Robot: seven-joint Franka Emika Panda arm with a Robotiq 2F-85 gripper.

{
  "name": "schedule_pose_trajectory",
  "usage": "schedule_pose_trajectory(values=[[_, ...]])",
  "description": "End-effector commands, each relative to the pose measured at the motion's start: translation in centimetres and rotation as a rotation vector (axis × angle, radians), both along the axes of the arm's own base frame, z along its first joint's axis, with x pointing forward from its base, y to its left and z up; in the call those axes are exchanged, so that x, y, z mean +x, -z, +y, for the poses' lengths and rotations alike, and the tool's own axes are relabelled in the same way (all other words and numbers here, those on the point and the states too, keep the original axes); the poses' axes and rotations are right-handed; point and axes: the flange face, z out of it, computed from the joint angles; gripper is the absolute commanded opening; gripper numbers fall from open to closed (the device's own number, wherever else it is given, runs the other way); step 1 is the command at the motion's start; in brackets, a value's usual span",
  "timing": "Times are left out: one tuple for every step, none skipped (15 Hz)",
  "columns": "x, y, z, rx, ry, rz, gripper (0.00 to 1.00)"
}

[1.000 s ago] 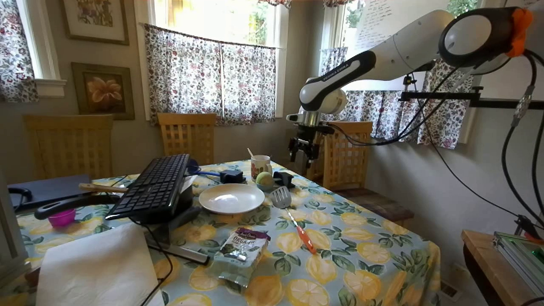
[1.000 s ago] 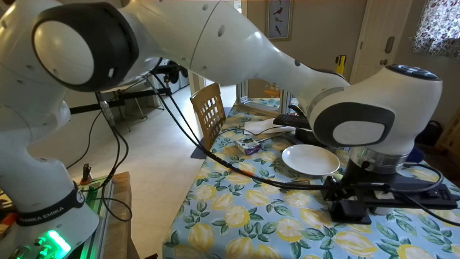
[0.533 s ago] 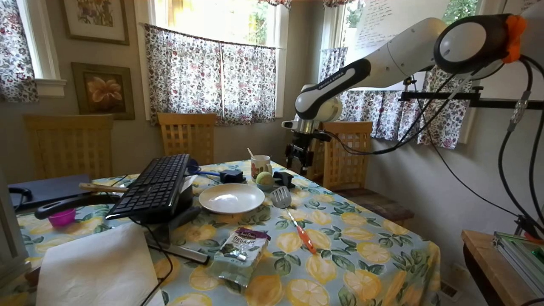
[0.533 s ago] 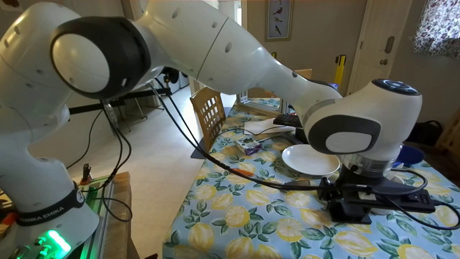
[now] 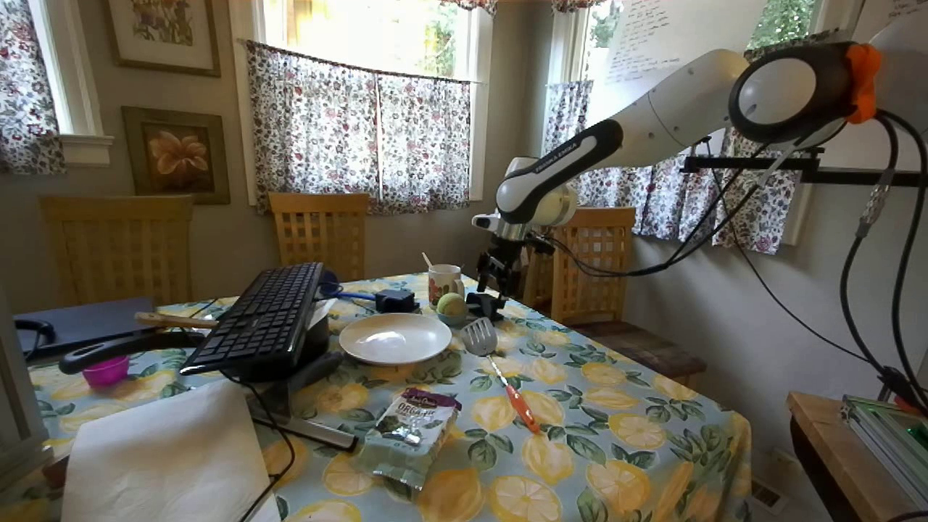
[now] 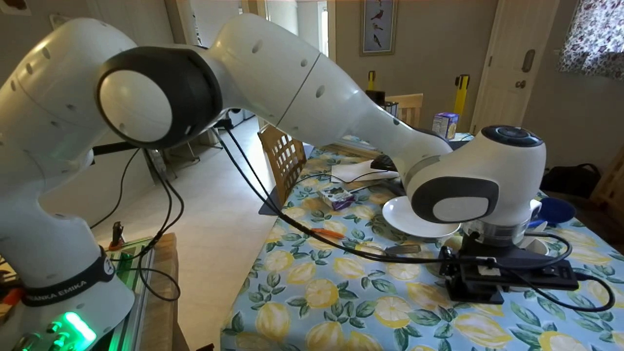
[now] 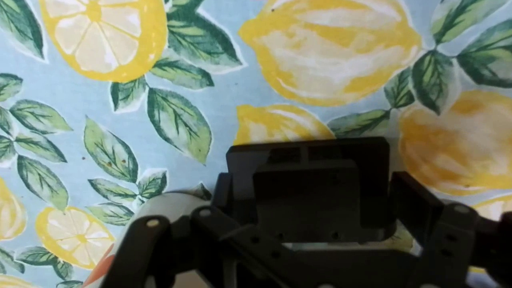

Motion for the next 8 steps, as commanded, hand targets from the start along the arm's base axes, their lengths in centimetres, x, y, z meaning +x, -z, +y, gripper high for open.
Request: schedule_pose_trajectory(values=[[1.1,0.8,0.2,-0.009,0.008,-0.008,1.00],[1.2,1.0,0.3,-0.001,0.003,0.003,0.99],[1.3,1.1,0.4,-0.002,0.001,0.005,0.90],[1.4,1.3,0.4,-0.003,0.002,0.009,0.78],[1.5,1.5,0.4,0.000,0.000,0.013,0.70],[1.5,1.6,0.4,0.002,-0.002,0.016,0.61],[1.6,1.8,0.4,0.003,-0.002,0.022,0.54],[1.6,1.7,0.3,0.003,0.000,0.025,0.46]])
